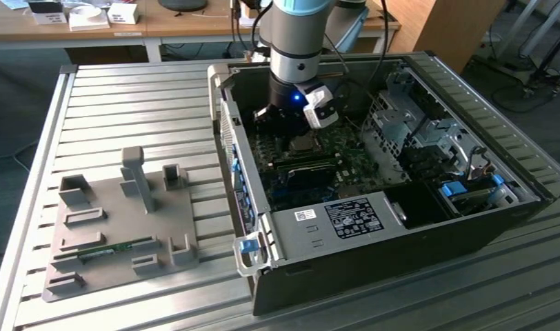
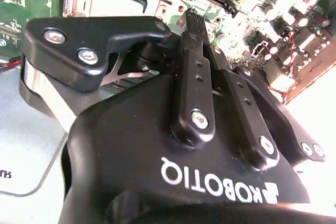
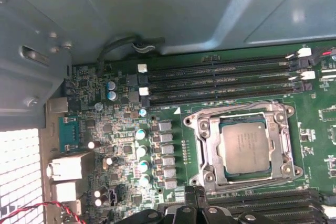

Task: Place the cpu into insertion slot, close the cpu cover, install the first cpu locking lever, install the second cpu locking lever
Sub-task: 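Install the second cpu locking lever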

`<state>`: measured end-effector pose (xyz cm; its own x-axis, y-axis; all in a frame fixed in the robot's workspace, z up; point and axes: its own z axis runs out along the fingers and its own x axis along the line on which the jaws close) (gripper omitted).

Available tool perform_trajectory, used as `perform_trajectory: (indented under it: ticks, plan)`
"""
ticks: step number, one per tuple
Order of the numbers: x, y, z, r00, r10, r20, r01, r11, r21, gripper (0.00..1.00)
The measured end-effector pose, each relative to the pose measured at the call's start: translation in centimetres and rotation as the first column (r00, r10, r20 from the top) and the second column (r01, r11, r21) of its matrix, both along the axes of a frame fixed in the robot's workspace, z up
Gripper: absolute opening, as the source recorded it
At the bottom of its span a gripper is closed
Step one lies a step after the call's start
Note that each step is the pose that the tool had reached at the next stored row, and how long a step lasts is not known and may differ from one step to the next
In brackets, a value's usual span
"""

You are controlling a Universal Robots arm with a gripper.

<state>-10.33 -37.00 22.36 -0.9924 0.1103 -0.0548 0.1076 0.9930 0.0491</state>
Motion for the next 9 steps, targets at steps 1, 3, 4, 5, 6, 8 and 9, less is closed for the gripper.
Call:
perform_trajectory:
  ticks: [1, 3, 4, 5, 6, 8, 9]
  plan:
    - [0.00, 0.00, 0.00, 1.0000, 0.000, 0.0000, 0.000, 1.0000, -0.0002, 0.11]
    - [0.00, 0.00, 0.00, 1.0000, 0.000, 0.0000, 0.000, 1.0000, -0.0005, 0.11]
    - [0.00, 0.00, 0.01, 1.0000, 0.000, 0.0000, 0.000, 1.0000, -0.0007, 0.11]
    - [0.00, 0.00, 0.01, 1.0000, 0.000, -0.0001, 0.000, 1.0000, -0.0009, 0.11]
    - [0.00, 0.00, 0.01, 1.0000, 0.000, -0.0001, 0.000, 1.0000, -0.0009, 0.11]
    - [0.04, 0.01, 0.01, 1.0000, 0.001, -0.0002, -0.001, 1.0000, -0.0010, 0.11]
    - [0.08, 0.02, 0.01, 1.0000, 0.002, -0.0001, -0.002, 1.0000, -0.0008, 0.11]
